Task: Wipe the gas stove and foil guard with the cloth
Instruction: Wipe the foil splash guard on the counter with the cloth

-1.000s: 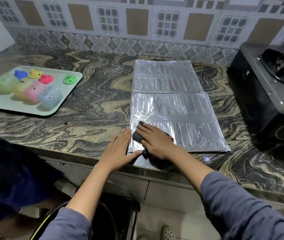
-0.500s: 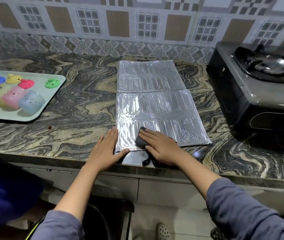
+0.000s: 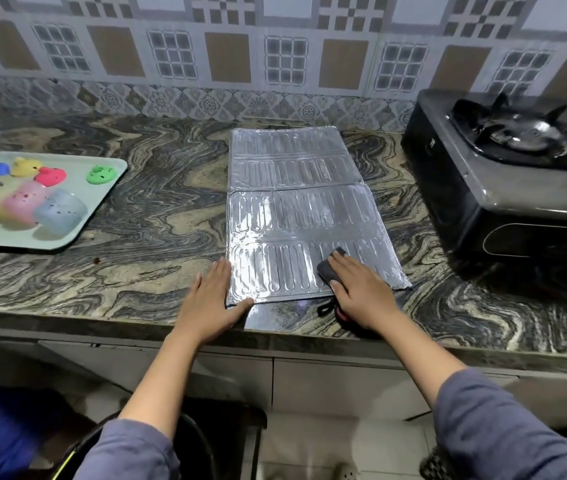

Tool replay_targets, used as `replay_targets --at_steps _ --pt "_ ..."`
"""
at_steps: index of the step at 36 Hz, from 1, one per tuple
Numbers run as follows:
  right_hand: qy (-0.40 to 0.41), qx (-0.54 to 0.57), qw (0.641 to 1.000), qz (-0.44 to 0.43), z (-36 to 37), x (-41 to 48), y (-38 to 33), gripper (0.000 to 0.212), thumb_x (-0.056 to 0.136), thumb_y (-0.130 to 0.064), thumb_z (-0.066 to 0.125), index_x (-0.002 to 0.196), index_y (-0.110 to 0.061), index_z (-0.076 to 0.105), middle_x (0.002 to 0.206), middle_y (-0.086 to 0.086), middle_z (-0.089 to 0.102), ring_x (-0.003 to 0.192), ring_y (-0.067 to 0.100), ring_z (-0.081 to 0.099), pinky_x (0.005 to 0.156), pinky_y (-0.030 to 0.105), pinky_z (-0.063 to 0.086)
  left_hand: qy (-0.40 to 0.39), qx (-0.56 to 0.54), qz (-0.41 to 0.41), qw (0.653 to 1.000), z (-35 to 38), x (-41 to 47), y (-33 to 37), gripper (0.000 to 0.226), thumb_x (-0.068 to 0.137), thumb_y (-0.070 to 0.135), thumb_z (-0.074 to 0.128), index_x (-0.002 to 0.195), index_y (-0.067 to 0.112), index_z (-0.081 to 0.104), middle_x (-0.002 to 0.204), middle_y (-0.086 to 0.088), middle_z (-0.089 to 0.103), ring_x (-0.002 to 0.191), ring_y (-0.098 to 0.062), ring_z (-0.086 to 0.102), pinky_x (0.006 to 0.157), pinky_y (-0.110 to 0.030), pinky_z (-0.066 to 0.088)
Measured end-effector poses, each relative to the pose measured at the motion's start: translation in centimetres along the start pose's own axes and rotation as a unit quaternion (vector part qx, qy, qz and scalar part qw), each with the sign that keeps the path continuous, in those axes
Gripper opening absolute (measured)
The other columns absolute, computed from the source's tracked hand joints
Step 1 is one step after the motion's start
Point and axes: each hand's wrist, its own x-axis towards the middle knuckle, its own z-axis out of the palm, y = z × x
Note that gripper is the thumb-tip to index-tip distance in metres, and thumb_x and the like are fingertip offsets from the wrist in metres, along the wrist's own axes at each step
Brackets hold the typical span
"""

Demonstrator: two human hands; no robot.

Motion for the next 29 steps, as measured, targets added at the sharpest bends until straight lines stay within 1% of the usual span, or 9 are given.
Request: replay_targets --at_steps 3,5,8,10,14,17,21,26,29 --pt "0.003 -0.007 1.000 0.020 -0.3 -0.1 0.3 0.054 0.098 -0.036 0.031 0.148 -0.022 0.019 0.158 -0.008 0.012 0.145 0.012 0.012 0.117 0.033 0.011 -0.006 -0.005 -0.012 1.000 0.1 0.0 0.3 0.098 0.078 0.075 0.026 0.148 0.017 -0.009 0.157 0.001 -0.014 0.145 -0.012 -0.011 0.119 -0.036 -0.006" --pt "0.007 -0.010 0.999 0.032 -0.5 -0.2 0.4 0.054 0.098 -0.037 0.031 0.148 -0.022 0.019 0.158 -0.008 0.012 0.145 0.012 0.012 0.117 0.033 0.011 -0.010 -0.007 -0.018 1.000 0.0 0.1 0.4 0.097 0.078 0.072 0.028 0.148 0.017 -0.009 0.156 0.001 -0.014 0.145 -0.012 -0.011 0.120 -0.036 -0.006" --pt "0.014 -0.015 0.999 0.040 -0.8 -0.4 0.7 0.054 0.098 -0.037 0.031 0.148 -0.021 0.019 0.158 -0.007 0.012 0.145 0.013 0.012 0.116 0.031 0.011 -0.013 -0.006 -0.027 1.000 -0.1 0.1 0.6 0.091 0.086 0.066 0.035 0.148 0.017 -0.009 0.157 0.002 -0.015 0.145 -0.012 -0.011 0.120 -0.037 -0.004" --pt "0.012 -0.012 0.999 0.045 -1.1 -0.6 1.1 0.054 0.098 -0.037 0.031 0.148 -0.020 0.019 0.158 -0.006 0.012 0.145 0.013 0.012 0.117 0.032 0.011 -0.013 -0.006 -0.032 0.999 -0.2 0.1 0.9 0.089 0.087 0.063 0.036 0.148 0.017 -0.009 0.157 0.002 -0.015 0.145 -0.012 -0.011 0.120 -0.038 -0.004" --pt "0.003 -0.012 0.998 0.056 -1.3 -0.7 1.7 0.055 0.098 -0.037 0.029 0.149 -0.019 0.017 0.158 -0.005 0.010 0.145 0.013 0.010 0.119 0.035 0.010 -0.009 -0.009 -0.042 0.999 -0.1 -0.3 1.1 0.093 0.082 0.069 0.031 0.148 0.017 -0.008 0.156 0.002 -0.014 0.145 -0.012 -0.011 0.121 -0.039 -0.002" --pt "0.000 -0.014 0.998 0.062 -1.5 -0.8 2.2 0.056 0.098 -0.036 0.029 0.149 -0.018 0.014 0.158 -0.005 0.010 0.146 0.012 0.009 0.119 0.035 0.008 -0.004 -0.012 -0.049 0.999 0.0 -0.5 1.3 0.092 0.081 0.068 0.029 0.149 0.017 -0.007 0.157 0.003 -0.013 0.145 -0.011 -0.011 0.120 -0.038 -0.002" --pt "0.011 -0.008 0.997 0.075 -1.9 -1.1 2.8 0.058 0.098 -0.036 0.028 0.150 -0.017 0.010 0.158 -0.005 0.010 0.146 0.011 0.006 0.118 0.036 0.003 0.008 -0.029 -0.064 0.997 0.0 -0.7 1.8 0.082 0.090 0.055 0.039 0.149 0.017 -0.004 0.157 0.002 -0.009 0.145 -0.011 -0.008 0.120 -0.038 -0.002" --pt "0.035 -0.004 0.995 0.096 -1.8 -1.5 3.4 0.061 0.098 -0.040 0.028 0.149 -0.014 0.006 0.159 -0.001 0.002 0.146 0.013 0.003 0.120 0.037 0.003 0.023 -0.039 -0.088 0.995 0.5 -0.9 2.4 0.077 0.093 0.052 0.036 0.149 0.016 -0.001 0.158 0.002 -0.007 0.146 -0.011 -0.007 0.119 -0.038 -0.001" --pt "0.051 0.019 0.988 0.143 -1.6 -2.2 3.4 0.069 0.096 -0.049 0.030 0.149 -0.012 0.005 0.159 0.004 0.000 0.147 0.017 0.001 0.119 0.036 0.003 0.044 -0.057 -0.110 0.991 0.9 -1.2 3.2 0.074 0.094 0.048 0.036 0.149 0.013 0.001 0.158 0.000 -0.005 0.146 -0.013 -0.006 0.120 -0.040 0.001"
